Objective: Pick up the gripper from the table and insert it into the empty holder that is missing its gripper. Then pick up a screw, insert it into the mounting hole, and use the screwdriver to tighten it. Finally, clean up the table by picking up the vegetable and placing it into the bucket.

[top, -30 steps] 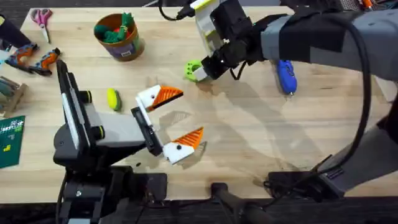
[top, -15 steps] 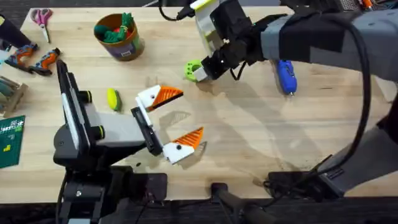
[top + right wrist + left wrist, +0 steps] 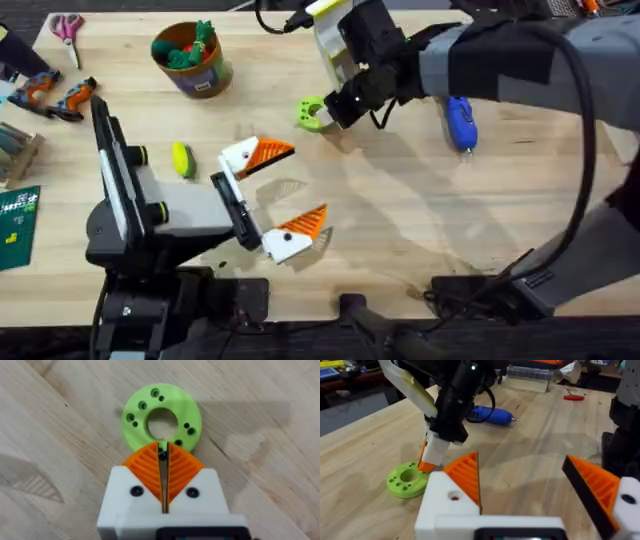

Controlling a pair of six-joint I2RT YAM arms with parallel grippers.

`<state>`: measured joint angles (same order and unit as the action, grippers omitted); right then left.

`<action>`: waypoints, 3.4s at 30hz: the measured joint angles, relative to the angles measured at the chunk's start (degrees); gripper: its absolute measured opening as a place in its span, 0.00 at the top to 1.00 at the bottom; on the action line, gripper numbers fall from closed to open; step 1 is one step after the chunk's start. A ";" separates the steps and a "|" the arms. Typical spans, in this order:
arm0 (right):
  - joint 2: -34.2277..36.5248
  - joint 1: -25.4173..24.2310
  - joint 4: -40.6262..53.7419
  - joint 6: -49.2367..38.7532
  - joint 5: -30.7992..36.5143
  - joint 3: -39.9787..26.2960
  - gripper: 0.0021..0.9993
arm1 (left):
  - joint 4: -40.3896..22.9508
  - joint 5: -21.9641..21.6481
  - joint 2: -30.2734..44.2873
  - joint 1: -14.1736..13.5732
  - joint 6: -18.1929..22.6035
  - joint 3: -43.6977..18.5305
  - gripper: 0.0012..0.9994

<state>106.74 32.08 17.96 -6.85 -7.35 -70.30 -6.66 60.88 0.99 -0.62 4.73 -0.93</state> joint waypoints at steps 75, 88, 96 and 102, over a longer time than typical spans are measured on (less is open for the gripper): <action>-7.56 26.22 36.06 2.09 -1.49 -32.79 1.00 | -0.02 0.00 0.01 0.00 0.00 0.00 0.01; -7.56 25.66 37.78 2.16 -1.49 -32.79 1.00 | -0.02 0.00 0.00 0.00 0.00 0.00 0.01; -7.55 25.66 37.42 2.16 -1.49 -32.79 1.00 | 0.00 0.00 0.00 0.00 0.00 0.00 0.01; -7.16 25.66 37.40 2.16 -1.49 -32.79 1.00 | -0.02 0.00 0.02 0.00 0.00 0.00 0.01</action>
<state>99.58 57.74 55.35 -4.69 -8.84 -103.09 -6.68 60.88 1.01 -0.62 4.73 -0.93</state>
